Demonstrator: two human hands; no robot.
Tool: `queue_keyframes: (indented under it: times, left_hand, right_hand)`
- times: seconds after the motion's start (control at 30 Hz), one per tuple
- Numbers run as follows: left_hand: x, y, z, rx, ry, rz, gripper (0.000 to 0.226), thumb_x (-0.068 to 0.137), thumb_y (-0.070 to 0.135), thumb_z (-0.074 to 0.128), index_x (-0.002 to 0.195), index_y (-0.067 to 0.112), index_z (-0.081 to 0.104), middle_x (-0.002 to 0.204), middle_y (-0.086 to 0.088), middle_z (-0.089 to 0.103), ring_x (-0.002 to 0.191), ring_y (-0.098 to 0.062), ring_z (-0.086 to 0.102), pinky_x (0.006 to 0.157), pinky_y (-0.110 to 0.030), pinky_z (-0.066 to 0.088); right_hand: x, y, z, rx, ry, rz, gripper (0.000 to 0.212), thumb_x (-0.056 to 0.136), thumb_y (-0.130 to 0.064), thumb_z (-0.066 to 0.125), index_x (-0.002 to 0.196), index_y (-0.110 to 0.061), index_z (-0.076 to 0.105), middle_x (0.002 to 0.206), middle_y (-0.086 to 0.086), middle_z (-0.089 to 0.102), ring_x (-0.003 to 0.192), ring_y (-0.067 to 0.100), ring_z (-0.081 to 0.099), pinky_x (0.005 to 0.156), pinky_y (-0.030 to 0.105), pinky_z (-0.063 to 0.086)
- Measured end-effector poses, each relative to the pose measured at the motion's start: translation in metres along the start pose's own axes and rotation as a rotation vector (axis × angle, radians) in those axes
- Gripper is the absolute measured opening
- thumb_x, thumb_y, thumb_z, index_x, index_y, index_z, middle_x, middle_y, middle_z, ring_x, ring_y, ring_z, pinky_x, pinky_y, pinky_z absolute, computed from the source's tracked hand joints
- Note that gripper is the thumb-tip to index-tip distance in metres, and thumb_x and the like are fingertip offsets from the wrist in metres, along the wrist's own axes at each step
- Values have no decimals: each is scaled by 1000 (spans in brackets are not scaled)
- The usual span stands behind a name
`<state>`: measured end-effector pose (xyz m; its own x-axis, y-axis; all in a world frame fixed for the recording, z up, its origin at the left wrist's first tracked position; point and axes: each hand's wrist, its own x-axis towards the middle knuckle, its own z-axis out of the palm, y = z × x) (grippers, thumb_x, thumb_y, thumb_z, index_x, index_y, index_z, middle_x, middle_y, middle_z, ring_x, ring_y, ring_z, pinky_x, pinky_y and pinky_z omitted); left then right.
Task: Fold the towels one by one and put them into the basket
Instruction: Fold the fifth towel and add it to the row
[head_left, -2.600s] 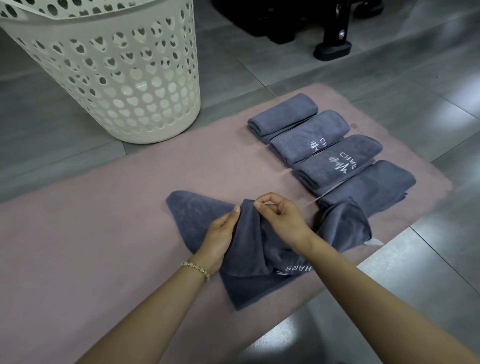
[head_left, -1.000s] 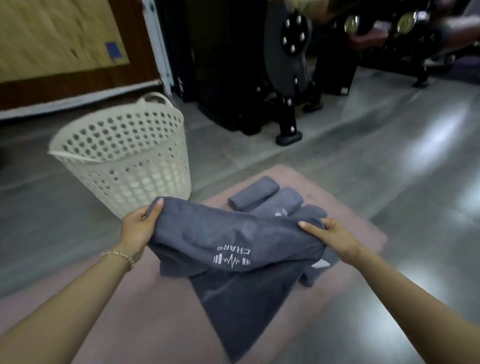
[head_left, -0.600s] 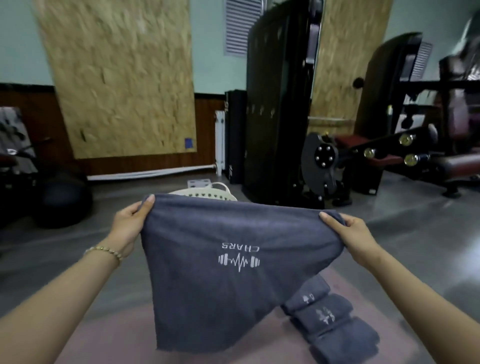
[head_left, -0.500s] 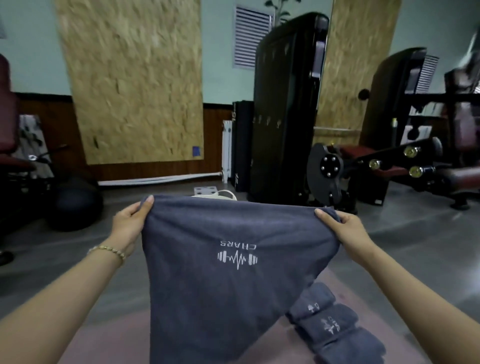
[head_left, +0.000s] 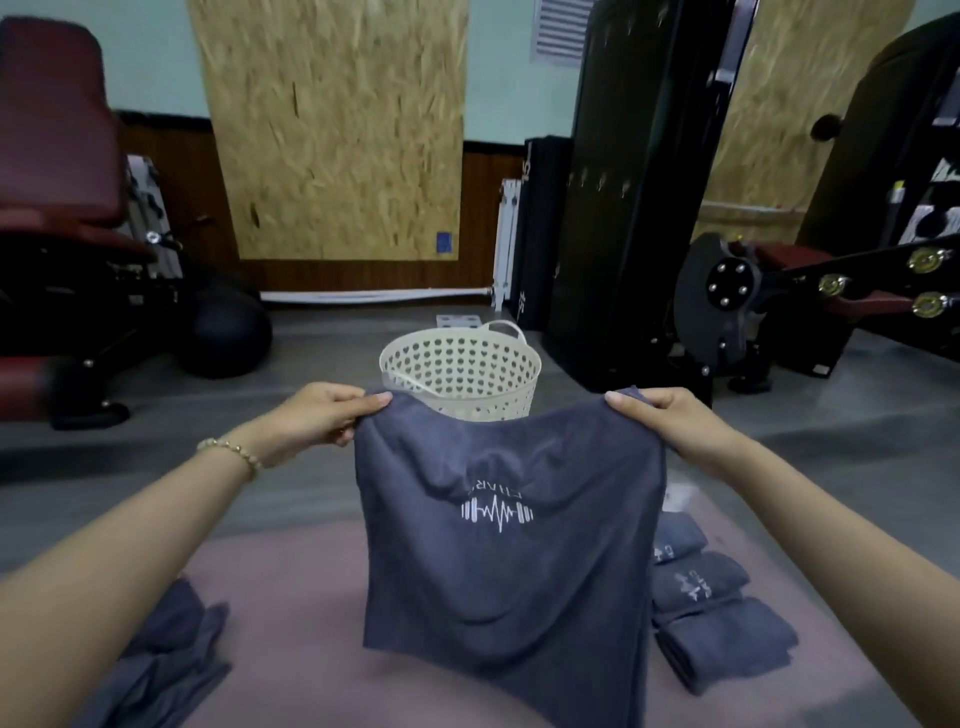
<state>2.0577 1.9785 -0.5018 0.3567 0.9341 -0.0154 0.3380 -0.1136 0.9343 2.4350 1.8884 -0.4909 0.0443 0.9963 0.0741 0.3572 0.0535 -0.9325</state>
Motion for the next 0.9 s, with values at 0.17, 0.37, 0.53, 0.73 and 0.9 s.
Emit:
queue_keyframes:
  times: [0.17,0.37,0.53,0.73,0.9]
  left_hand:
    - [13,-34,3,-111,-386,-230,51,45,64,84,75,25,70,66,9,46,59,-4,35,49,-12,30]
    - [67,-137,23,-28,-66,-432,24,80,35,71,79,14,60,62,2,49,46,-4,43,46,-12,43]
    - [105,-226,58,63,288,-462,26,85,16,69,65,6,56,60,-5,45,45,-12,43,38,-17,43]
    - [184,-281,98,-5,397,-462,32,89,11,62,58,6,56,34,3,53,29,-9,47,36,-15,41]
    - [224,-321,113,33,492,-377,24,89,16,63,65,11,64,53,10,65,77,-25,64,73,-27,45]
  right_hand:
    - [17,31,8,132,-122,202,45,76,-39,65,99,-1,70,89,9,72,78,15,68,70,20,54]
    - [61,122,21,-23,35,343,46,79,-45,69,84,1,71,73,4,67,64,12,60,54,18,48]
    - [100,228,30,-282,200,310,66,63,-64,71,48,-12,33,51,2,30,54,17,34,55,30,32]
    - [162,293,44,-600,255,452,53,89,-47,57,48,-16,46,44,-4,53,59,21,51,56,30,36]
    - [215,350,70,-143,271,485,34,93,-26,58,62,-12,59,83,15,74,68,18,63,78,34,55]
